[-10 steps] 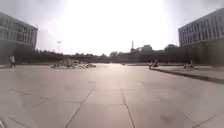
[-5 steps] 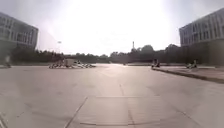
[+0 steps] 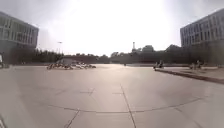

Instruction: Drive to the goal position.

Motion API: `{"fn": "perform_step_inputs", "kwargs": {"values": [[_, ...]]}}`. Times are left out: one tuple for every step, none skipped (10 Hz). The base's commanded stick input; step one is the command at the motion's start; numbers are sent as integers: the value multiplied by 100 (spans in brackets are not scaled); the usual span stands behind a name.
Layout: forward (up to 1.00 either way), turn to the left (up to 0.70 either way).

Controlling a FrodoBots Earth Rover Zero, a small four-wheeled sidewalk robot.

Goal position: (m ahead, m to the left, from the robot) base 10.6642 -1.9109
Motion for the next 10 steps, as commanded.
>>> {"fn": "perform_step_inputs", "kwargs": {"values": [[100,0],[100,0],[100,0],[100,0],[100,0],[100,0],[100,0],[100,0],[100,0],[100,0]]}}
